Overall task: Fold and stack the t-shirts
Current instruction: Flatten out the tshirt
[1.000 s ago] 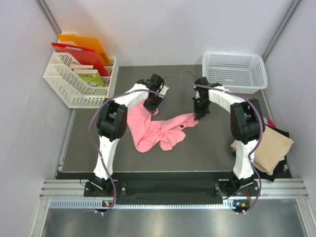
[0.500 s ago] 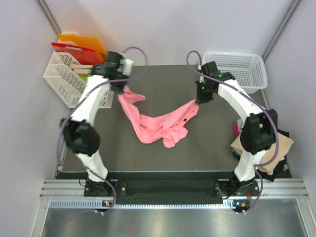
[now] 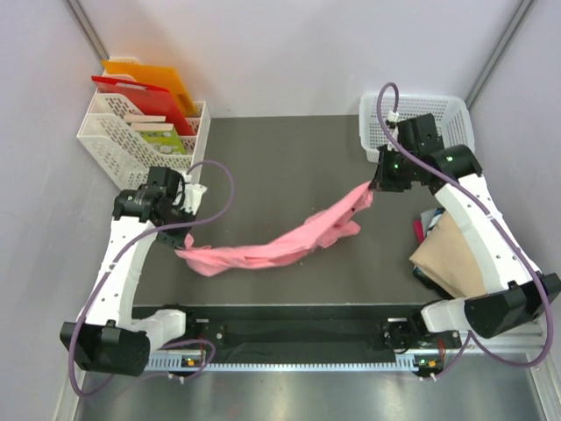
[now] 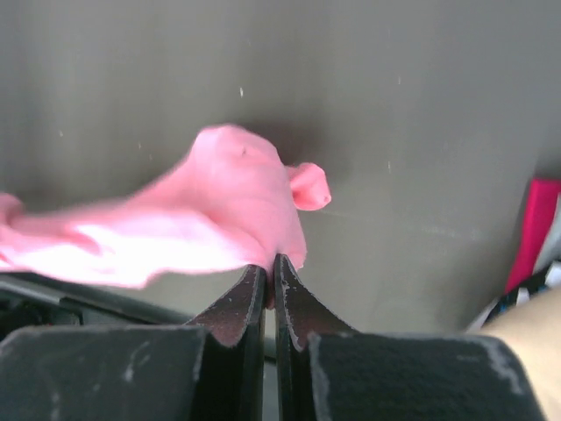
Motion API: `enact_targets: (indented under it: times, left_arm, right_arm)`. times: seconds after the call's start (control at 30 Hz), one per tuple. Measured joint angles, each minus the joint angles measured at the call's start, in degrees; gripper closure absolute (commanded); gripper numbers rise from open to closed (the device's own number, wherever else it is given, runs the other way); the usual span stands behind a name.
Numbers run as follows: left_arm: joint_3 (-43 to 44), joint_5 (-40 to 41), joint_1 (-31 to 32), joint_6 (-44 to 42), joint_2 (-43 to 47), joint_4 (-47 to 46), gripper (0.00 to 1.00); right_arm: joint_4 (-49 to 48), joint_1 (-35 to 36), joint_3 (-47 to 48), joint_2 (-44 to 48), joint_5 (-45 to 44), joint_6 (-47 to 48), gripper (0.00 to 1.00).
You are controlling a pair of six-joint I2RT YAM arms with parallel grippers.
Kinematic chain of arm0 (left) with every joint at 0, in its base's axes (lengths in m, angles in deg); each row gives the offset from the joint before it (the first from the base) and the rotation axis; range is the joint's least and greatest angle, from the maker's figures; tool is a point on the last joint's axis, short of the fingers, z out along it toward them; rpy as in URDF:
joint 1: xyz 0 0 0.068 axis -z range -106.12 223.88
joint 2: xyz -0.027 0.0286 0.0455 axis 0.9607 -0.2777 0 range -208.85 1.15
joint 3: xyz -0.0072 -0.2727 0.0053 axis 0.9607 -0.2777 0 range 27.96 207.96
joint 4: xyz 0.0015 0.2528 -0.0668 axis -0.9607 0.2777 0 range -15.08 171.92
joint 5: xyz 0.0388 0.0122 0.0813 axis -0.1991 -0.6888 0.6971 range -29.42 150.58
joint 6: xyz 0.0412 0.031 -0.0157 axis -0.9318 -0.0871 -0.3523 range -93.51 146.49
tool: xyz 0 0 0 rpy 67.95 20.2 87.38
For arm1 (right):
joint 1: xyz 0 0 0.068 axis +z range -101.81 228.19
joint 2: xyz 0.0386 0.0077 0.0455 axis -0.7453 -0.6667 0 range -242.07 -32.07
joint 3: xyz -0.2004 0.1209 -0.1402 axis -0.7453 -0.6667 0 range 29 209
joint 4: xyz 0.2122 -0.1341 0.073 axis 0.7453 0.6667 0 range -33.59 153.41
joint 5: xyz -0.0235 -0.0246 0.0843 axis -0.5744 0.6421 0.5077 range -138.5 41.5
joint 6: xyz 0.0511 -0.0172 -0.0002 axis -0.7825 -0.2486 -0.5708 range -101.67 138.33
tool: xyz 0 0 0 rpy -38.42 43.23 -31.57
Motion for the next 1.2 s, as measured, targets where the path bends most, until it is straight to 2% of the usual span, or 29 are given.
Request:
enact_targets:
  times: [0.2, 0.4, 0.5, 0.63, 0.73, 0.83, 0.9, 1.0, 1.03, 1.07, 1.13, 1.17, 1.2]
  left_arm:
    - [-3.08, -2.34, 0.02, -1.64, 1.53, 1.29, 0.99]
    - [-4.63, -2.19, 0.02, -2.93, -0.94, -1.29, 1.0]
    - [-0.04, -1.44, 0.02, -3.48, -9.46, -4.17, 1.0]
    - [12.66, 0.13, 0.0, -3.56, -23.23, -8.96, 1.0]
    - [19.3, 0.5, 0.02, -3.13, -28.65, -13.05, 1.0]
    - [18.67, 0.42, 0.02, -2.93, -28.44, -15.02, 1.0]
    - [13.77, 0.04, 0.07, -3.04, -25.59, -16.55, 0.98]
    - [2.99, -0.94, 0.07, -4.07, -19.1, -15.54, 0.77]
    - [-0.96, -1.4, 0.07, -4.5, -16.57, -14.38, 0.52]
    - [-4.72, -1.6, 0.07, -4.98, -14.14, -13.7, 0.4]
    - [-12.35, -1.07, 0.09, -6.1, -9.25, -12.35, 0.07]
    - [-15.65, -0.5, 0.11, -6.73, -7.06, -11.58, 0.02]
    - [-18.88, 0.61, 0.11, -7.02, -4.92, -11.26, 0.01]
  right_arm:
    - [7.82, 0.26, 2.93, 1.49, 0.24, -0.92, 1.0]
    - [8.52, 0.11, 5.33, -1.11, -1.7, -0.79, 1.0]
    - [7.17, -0.72, 10.19, -8.04, -2.99, -0.76, 1.0]
    - [5.14, -2.58, 18.93, -18.47, -3.82, -0.72, 1.0]
    - [3.65, -3.63, 21.16, -21.18, -3.98, -0.76, 1.0]
    - [2.45, -4.02, 19.15, -19.78, -3.56, -0.76, 1.0]
    - [1.66, -3.93, 14.58, -16.87, -2.93, -0.76, 1.0]
    - [1.73, -3.54, 6.88, -11.87, -2.54, -0.79, 1.0]
    - [2.03, -3.39, 3.82, -9.79, -2.32, -0.83, 1.0]
    - [2.6, -3.23, 1.14, -7.85, -2.14, -0.85, 1.0]
    - [3.28, -3.19, -2.84, -4.79, -1.92, -0.9, 1.0]
    - [3.78, -3.19, -3.93, -3.85, -1.84, -0.92, 1.0]
    - [4.11, -3.19, -4.76, -3.17, -1.77, -0.94, 1.0]
